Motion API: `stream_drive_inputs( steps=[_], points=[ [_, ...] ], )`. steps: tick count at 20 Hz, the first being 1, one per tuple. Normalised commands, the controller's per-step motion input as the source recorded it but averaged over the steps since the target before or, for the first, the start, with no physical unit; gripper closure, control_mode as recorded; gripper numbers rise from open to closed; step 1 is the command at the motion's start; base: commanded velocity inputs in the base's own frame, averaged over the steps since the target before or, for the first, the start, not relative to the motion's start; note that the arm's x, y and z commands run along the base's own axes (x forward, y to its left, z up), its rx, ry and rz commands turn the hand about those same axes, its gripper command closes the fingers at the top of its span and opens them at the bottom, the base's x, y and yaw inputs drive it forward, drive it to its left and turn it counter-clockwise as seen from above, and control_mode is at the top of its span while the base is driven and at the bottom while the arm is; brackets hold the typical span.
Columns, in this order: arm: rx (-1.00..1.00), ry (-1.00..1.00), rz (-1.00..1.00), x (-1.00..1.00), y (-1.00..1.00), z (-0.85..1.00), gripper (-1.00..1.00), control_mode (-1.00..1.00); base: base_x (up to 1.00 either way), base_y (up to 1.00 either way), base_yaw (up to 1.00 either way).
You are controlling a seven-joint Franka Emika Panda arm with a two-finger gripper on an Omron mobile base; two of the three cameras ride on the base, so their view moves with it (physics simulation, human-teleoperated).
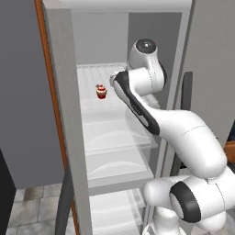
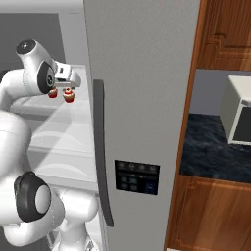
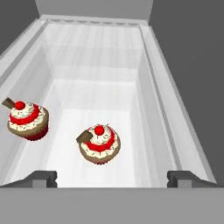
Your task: Take the cupcakes from the fridge and place them on the empty tray on the dining counter.
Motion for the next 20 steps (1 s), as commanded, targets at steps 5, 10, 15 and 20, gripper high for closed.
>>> stream_drive_inputs(
  steps=[5, 10, 15, 20],
  points=[
    [-0.04, 0.10, 0.03, 0.45, 0.11, -0.30, -1.00, -1.00, 0.00, 0.00, 0.00],
    [-0.01, 0.05, 0.03, 0.34, 0.11, -0.20, -1.00, -1.00, 0.00, 0.00, 0.00],
    [0.00, 0.00, 0.03, 0.23, 0.03, -0.14, -1.00, -1.00, 0.00, 0.00, 0.00],
    [0.00, 0.00, 0.00, 0.07, 0.00, -0.14, -1.00, -1.00, 0.00, 0.00, 0.00]
  ],
)
